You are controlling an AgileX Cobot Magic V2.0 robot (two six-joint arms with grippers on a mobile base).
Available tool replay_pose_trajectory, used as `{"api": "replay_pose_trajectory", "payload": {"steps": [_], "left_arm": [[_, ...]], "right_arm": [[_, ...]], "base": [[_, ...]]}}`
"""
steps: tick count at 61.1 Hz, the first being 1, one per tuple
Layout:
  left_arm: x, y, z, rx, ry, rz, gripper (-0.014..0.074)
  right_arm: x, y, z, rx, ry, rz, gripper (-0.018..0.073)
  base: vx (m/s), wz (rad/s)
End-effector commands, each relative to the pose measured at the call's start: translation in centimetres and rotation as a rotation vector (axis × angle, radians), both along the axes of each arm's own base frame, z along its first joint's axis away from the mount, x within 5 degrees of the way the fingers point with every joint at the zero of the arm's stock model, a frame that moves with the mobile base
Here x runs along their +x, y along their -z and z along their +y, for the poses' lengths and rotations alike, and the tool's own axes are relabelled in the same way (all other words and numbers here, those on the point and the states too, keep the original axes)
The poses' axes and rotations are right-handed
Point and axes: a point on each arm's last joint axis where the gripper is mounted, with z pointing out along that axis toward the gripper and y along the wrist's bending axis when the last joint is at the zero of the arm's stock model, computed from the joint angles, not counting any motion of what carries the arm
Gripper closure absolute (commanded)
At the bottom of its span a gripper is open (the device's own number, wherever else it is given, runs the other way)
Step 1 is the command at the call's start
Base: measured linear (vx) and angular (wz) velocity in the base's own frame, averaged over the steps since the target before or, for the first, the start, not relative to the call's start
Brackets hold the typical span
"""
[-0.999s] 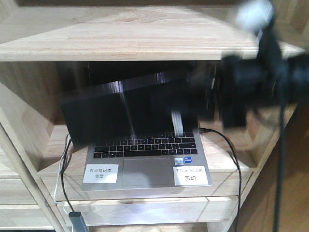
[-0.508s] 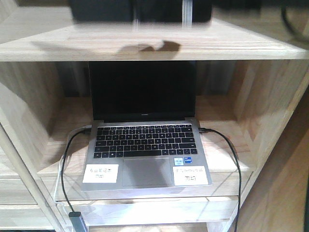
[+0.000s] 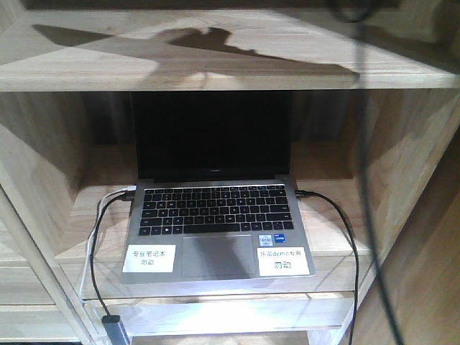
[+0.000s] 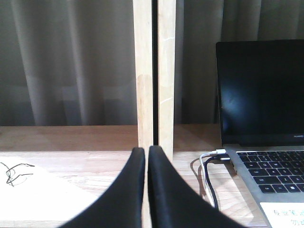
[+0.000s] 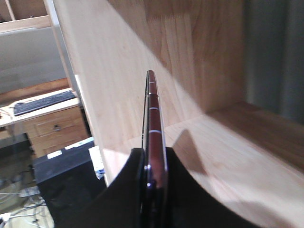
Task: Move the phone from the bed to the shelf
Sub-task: 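Raise the right gripper with the phone onto the upper shelf, then lower the phone flat onto the upper shelf and open the right gripper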
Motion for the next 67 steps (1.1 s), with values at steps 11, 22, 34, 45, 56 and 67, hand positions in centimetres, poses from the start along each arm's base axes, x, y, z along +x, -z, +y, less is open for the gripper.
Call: {"api": "replay_pose_trajectory", "payload": {"steps": [11, 22, 34, 45, 56, 67], "left_arm": [[-0.2, -1.5, 0.0, -0.013, 0.005, -0.105, 0.0595], [-0.2, -1.5, 0.0, -0.013, 0.005, -0.105, 0.0595], [-0.2, -1.5, 0.0, -0.013, 0.005, -0.105, 0.0595], [-0.2, -1.5, 0.0, -0.013, 0.005, -0.105, 0.0595], [-0.2, -1.5, 0.0, -0.013, 0.005, -0.105, 0.0595], [-0.2, -1.5, 0.0, -0.013, 0.005, -0.105, 0.0595]], "right_arm": [[1.5, -1.7, 2.6, 0.151, 0.085, -0.030, 0.0561], [3.4, 0.2, 3.3, 0.136, 0.106, 0.010, 0.0561], [4.6, 1.9, 3.7, 0.114, 0.111, 0.040, 0.0561], [5.5, 2.9, 3.9, 0.089, 0.146, 0.042, 0.0561], [6.1, 3.4, 3.9, 0.093, 0.178, 0.051, 0.0551], [6.2, 3.4, 3.9, 0.096, 0.186, 0.051, 0.0531]], "base": [[0.00, 0.00], [0.00, 0.00], [0.00, 0.00], [0.00, 0.00], [0.00, 0.00], [0.00, 0.00]]}}
